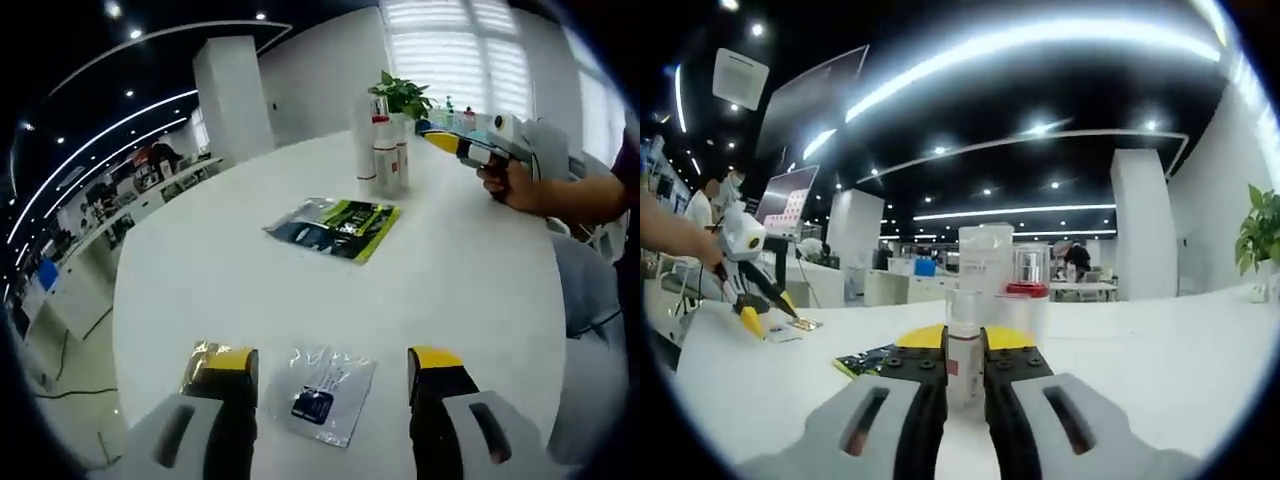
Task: Arrange the skincare products in the storage area until every visible bottle or jar stands upright without overlapping.
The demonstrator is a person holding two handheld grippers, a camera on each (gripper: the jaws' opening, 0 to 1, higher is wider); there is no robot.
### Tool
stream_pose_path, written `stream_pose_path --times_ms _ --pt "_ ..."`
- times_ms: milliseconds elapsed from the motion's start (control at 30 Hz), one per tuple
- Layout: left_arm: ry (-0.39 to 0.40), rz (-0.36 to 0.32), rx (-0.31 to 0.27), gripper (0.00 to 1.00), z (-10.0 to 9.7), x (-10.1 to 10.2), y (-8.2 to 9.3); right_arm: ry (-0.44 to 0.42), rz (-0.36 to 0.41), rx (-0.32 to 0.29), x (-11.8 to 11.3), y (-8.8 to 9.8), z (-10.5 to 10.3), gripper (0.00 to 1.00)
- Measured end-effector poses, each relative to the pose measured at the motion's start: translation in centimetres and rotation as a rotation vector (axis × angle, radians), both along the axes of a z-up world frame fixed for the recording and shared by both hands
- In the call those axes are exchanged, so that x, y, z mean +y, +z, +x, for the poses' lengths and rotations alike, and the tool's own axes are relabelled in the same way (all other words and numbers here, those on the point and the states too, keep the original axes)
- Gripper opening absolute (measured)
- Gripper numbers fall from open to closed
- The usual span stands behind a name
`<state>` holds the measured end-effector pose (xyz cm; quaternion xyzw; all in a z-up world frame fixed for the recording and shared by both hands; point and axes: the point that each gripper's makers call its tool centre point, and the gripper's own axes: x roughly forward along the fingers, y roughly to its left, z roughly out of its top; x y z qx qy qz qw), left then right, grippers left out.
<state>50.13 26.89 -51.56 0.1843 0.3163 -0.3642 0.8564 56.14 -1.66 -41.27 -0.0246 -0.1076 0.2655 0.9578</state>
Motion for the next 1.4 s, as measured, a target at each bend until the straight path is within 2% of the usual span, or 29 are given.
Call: stream_pose_path --times_ms 167,267,300,333,400,467,567,733,833,867,1033,1167,1300,1400 --pt "-0.025 -0.026 0.055 0.58 0.3 0.7 -0.4 0.012 0.005 0.002 0.2 0.0 -0.2 0.11" --pt "-0.047 0.006 0.099 0.57 0.0 1.2 -0.9 0.021 -0.009 0.001 0.5 -0.1 -0.3 0.11" --pt "-0.044 -0.011 0.098 0.57 0.2 1.1 -0.7 0.022 -0.011 0.001 0.5 -0.1 -0.3 0.11" --pt "-0.057 -0.013 0.133 0.57 -0.2 1.2 -0.9 0.023 -0.011 0.001 0.5 -0.1 -0.3 0.11" --pt "-0.060 -0.029 0.160 0.56 -0.2 1.2 -1.0 0.025 -0.005 0.004 0.5 -0.1 -0.3 0.11" --pt "-0.091 -0.022 0.147 0.55 -0.5 1.1 -0.9 0.026 0.000 0.007 0.4 -0.1 -0.3 0.10" --pt "-0.106 -0.004 0.165 0.53 -0.6 1.3 -0.9 0.029 -0.004 0.008 0.5 -0.2 -0.3 0.10" --pt "-0.142 0.061 0.193 0.50 -0.4 1.4 -0.9 0.035 -0.007 0.011 0.6 -0.3 -0.3 0.09" --pt "-0.170 0.120 0.233 0.45 -0.9 1.3 -0.8 0.038 -0.010 0.012 0.7 -0.3 -0.3 0.08" --pt "-0.180 0.163 0.250 0.44 -0.9 1.3 -0.9 0.040 -0.012 0.012 0.7 -0.3 -0.3 0.08" --pt "-0.203 0.262 0.296 0.43 -1.2 1.0 -0.8 0.043 -0.015 0.015 0.8 -0.4 -0.4 0.07" --pt "-0.198 0.310 0.350 0.43 -1.3 0.9 -0.9 0.043 -0.012 0.017 0.7 -0.4 -0.4 0.06" --pt "-0.219 0.383 0.379 0.42 -1.6 1.0 -0.9 0.045 -0.012 0.018 0.8 -0.4 -0.4 0.06" --pt "-0.260 0.445 0.356 0.42 -1.6 1.1 -0.8 0.048 -0.010 0.019 0.8 -0.4 -0.4 0.06"
